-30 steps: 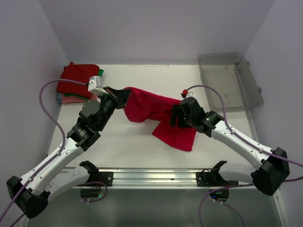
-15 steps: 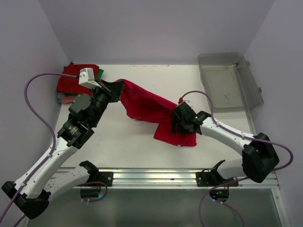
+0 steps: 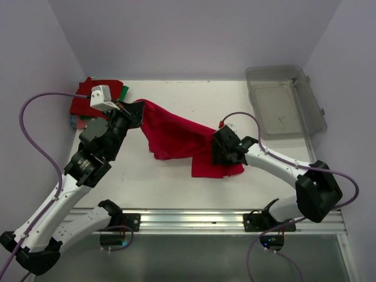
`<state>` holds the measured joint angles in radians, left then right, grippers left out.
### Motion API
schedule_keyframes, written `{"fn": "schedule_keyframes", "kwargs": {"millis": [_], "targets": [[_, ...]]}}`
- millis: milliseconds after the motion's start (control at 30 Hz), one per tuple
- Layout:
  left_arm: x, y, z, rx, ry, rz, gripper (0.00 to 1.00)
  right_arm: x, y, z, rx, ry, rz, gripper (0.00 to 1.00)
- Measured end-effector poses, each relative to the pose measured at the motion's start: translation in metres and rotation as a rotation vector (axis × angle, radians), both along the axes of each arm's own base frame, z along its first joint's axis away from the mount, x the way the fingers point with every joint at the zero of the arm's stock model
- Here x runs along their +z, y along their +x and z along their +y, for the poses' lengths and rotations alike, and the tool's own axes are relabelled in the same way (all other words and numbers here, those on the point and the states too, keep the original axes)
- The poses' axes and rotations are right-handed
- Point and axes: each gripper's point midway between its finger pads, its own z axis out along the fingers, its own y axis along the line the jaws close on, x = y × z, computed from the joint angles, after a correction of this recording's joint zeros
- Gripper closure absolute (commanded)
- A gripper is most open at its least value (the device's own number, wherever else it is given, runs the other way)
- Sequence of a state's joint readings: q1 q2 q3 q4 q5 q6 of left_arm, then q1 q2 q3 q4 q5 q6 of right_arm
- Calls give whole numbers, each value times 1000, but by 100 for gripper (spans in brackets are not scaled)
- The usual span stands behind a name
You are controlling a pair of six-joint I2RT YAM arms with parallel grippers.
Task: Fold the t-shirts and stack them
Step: Flatten the tshirt out
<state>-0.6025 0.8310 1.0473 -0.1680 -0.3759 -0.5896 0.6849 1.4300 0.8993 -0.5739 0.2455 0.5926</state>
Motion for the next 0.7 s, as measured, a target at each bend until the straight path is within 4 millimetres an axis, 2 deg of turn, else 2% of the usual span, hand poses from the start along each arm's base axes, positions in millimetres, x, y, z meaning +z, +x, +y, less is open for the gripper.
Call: {"fn": "schedule_keyframes", "kwargs": {"millis": [133,233,367,467,567,700], "targets": [[-4,1,1,9,9,13,100,26,-1,-9,-7,-12,-43,28],[-5,1,3,17,11,16,100,41,1,-25,-45,-76,-69,27],[-8,2,6,31,23,24,100,47,-5,-48,-84,-170,-69,25],[-12,3,11,61,42,38,100,48,-13,-57,-90,-206,-49,25],[-10,2,21,100,72,44,100,50,-18,-61,-89,-215,-41,25],[3,0,36,161,101,28,100,53,-20,-61,-86,-205,-44,25]]}}
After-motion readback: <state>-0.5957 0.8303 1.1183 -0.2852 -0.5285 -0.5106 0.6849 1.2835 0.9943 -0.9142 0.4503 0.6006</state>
